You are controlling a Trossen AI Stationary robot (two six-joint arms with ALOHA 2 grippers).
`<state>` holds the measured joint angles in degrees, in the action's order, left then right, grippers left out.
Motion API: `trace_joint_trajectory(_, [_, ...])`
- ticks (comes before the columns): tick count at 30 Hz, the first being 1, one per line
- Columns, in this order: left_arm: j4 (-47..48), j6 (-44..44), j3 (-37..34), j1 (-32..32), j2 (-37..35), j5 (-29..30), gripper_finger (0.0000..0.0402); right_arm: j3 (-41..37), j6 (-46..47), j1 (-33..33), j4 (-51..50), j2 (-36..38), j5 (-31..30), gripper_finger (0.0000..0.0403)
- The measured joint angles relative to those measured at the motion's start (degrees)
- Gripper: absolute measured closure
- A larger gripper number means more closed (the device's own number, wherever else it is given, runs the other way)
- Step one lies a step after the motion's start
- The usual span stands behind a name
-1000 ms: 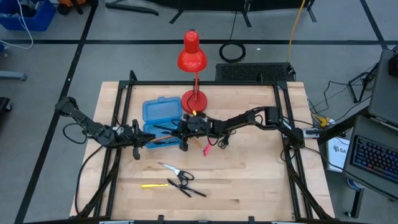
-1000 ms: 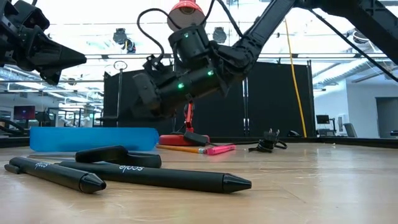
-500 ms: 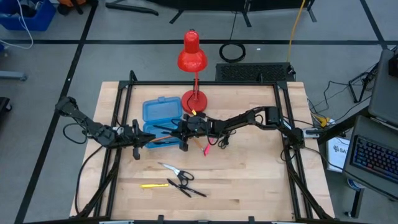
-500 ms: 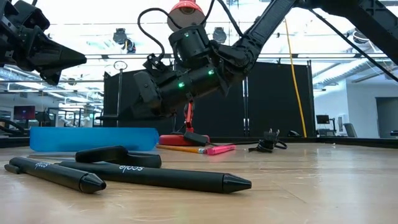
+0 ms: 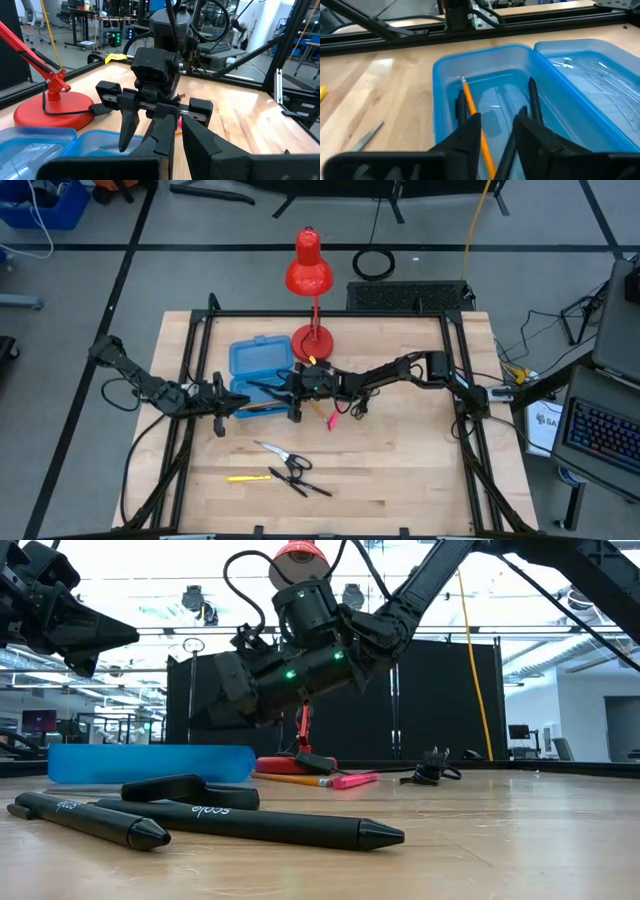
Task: Pick & place school supplies into a supply box
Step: Put the orange pencil into the blue supply box
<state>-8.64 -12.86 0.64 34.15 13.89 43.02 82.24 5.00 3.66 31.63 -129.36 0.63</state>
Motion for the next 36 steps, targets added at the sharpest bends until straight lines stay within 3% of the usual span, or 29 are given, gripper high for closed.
trace_joint_trajectory(5, [0.1, -0.3, 0.0, 0.0, 0.0, 0.0, 0.0364, 0.0, -0.3, -0.3, 0.4, 0.0, -0.8, 0.0273])
trace_joint_trajectory(11, [0.9, -1.0, 0.0, 0.0, 0.0, -0.1, 0.0364, 0.0, -1.2, -1.7, 0.3, 0.0, -1.5, 0.0279])
trace_joint_trajectory(27, [3.2, -4.2, 0.0, 0.0, 0.0, -0.2, 0.0364, -0.2, -2.1, -8.0, -7.1, 1.6, -16.1, 0.0290])
trace_joint_trajectory(36, [3.1, -5.3, 0.0, 0.0, 0.0, -1.1, 0.0364, -0.7, -5.7, -12.5, -8.1, 3.6, -30.4, 0.0294])
